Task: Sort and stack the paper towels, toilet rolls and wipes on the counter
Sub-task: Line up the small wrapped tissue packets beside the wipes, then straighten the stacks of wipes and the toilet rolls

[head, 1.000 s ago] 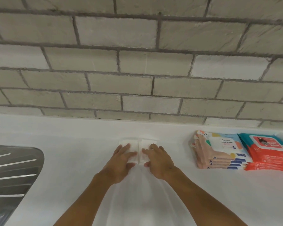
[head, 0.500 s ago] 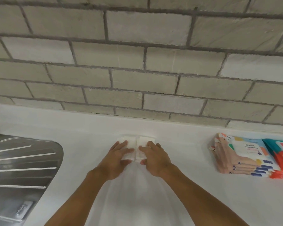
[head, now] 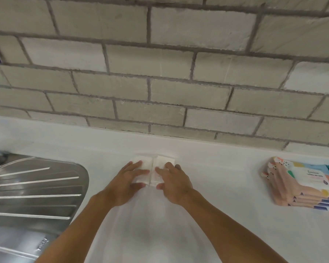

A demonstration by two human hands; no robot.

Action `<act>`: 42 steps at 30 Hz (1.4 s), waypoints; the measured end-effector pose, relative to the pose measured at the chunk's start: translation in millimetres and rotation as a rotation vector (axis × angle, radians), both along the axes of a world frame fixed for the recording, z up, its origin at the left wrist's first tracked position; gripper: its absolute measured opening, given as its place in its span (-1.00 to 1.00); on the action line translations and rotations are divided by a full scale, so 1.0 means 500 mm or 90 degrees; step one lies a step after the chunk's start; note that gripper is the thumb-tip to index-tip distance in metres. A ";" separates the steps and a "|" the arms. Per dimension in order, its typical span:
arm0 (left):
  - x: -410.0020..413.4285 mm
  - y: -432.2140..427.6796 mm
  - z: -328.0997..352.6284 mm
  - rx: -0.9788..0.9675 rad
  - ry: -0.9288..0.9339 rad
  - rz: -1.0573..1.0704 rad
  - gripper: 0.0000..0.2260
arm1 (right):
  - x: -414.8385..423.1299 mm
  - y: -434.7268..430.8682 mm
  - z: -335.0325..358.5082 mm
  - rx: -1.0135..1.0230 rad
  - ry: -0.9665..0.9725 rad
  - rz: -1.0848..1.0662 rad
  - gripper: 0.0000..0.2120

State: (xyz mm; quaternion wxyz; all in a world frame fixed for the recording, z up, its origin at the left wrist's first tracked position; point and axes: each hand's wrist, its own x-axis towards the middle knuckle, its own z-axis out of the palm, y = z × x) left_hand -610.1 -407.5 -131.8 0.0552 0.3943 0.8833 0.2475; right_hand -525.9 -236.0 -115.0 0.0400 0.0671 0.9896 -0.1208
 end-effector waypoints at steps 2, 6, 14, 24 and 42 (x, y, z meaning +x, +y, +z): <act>-0.011 -0.015 0.000 -0.005 0.001 0.003 -0.58 | -0.009 -0.012 0.000 -0.002 0.002 0.003 -0.56; -0.026 -0.040 -0.003 -0.011 0.002 0.020 -0.58 | -0.024 -0.035 0.000 -0.004 0.010 0.012 -0.55; -0.051 -0.087 -0.004 -0.011 0.022 0.006 -0.58 | -0.051 -0.075 0.000 0.000 0.019 0.022 -0.58; -0.068 -0.112 -0.004 0.000 0.034 0.008 -0.57 | -0.067 -0.107 -0.007 -0.013 0.037 0.017 -0.52; -0.031 -0.133 0.015 -0.146 0.057 0.063 -0.32 | 0.021 -0.106 -0.015 -0.166 0.169 -0.029 -0.51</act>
